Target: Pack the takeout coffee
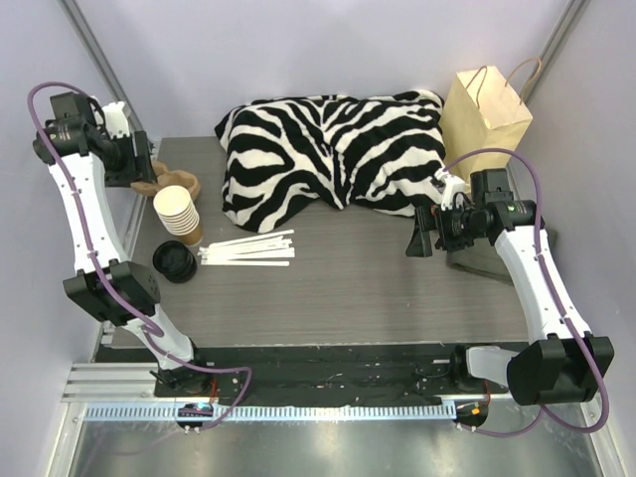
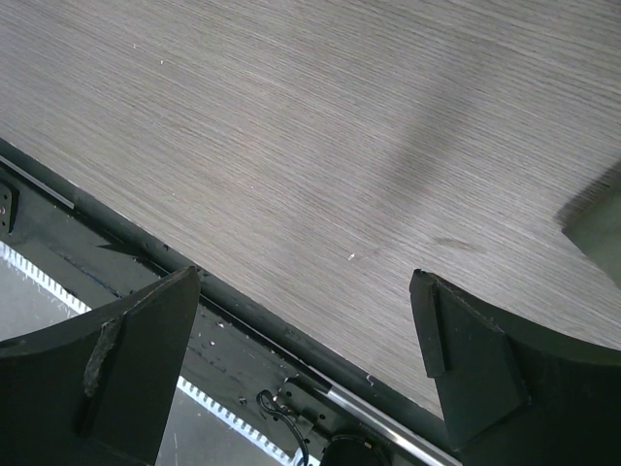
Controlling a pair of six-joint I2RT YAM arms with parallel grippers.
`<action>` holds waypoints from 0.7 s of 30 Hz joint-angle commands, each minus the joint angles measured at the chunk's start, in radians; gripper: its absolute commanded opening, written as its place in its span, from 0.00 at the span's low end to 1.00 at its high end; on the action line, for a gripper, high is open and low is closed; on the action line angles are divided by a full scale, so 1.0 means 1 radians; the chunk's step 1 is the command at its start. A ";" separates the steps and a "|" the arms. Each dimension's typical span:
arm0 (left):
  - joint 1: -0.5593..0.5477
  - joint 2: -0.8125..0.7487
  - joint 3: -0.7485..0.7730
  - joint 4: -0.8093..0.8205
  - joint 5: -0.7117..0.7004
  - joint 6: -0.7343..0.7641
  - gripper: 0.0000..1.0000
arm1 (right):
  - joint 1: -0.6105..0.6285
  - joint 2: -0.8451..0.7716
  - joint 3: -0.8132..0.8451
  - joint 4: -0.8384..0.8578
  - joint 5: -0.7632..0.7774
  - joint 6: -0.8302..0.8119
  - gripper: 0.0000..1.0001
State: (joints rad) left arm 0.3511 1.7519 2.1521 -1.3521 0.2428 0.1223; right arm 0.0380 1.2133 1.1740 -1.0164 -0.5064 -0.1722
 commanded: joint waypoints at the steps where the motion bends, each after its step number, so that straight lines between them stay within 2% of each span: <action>1: 0.002 0.030 -0.011 -0.151 -0.048 0.023 0.60 | 0.005 -0.003 0.010 0.032 0.000 0.014 1.00; 2: 0.000 0.035 -0.014 -0.148 -0.056 0.023 0.55 | 0.005 -0.003 0.010 0.032 -0.001 0.014 1.00; 5: 0.002 0.044 -0.040 -0.127 -0.076 0.023 0.49 | 0.005 -0.005 0.003 0.038 -0.004 0.014 1.00; 16: -0.001 0.077 -0.109 -0.085 -0.100 0.031 0.36 | 0.005 -0.004 -0.019 0.056 -0.011 0.014 1.00; 21: -0.003 0.087 -0.136 -0.061 -0.085 0.022 0.35 | 0.005 -0.011 -0.033 0.058 -0.011 0.013 1.00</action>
State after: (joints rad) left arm 0.3511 1.8263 2.0270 -1.3540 0.1528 0.1410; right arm 0.0383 1.2133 1.1481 -0.9886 -0.5072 -0.1680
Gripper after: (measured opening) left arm 0.350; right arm 0.996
